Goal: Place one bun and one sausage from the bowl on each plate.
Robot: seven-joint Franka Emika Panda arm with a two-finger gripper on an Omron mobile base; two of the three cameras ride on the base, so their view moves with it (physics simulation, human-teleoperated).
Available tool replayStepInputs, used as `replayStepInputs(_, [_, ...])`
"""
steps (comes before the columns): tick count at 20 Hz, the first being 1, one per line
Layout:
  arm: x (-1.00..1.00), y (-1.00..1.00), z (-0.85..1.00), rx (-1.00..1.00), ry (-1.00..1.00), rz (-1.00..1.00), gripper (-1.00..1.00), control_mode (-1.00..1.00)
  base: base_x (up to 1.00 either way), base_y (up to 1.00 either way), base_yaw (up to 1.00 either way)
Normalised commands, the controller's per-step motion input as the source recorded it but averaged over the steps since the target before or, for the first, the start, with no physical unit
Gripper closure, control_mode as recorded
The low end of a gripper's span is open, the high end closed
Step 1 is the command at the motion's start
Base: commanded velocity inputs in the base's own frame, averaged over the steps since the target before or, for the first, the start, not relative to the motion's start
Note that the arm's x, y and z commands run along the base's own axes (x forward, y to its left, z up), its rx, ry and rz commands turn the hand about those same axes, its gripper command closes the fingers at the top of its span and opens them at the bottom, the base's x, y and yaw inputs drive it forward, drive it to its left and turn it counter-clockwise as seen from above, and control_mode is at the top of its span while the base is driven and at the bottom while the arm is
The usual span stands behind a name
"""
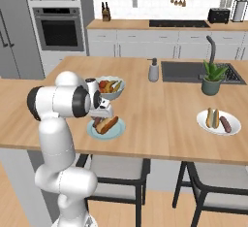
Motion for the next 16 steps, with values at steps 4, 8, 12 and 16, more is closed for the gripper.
replayStepInputs(4, [-0.05,0.0,0.0,0.0,0.0,0.0,-1.0,-1.0,0.0,0.0,0.0])
replayStepInputs(8, [-0.26,-0.02,0.0,0.0,0.0,0.0,-1.0,-1.0,0.0,0.0,0.0])
replayStepInputs(12, [-0.37,-0.03,0.15,-0.01,-0.04,0.0,-1.0,-1.0,0.0,0.0,0.0])
replayStepInputs(16, [-0.51,0.14,0.7,0.0,0.0,-0.04,-1.0,-1.0,0.0,0.0,0.0])
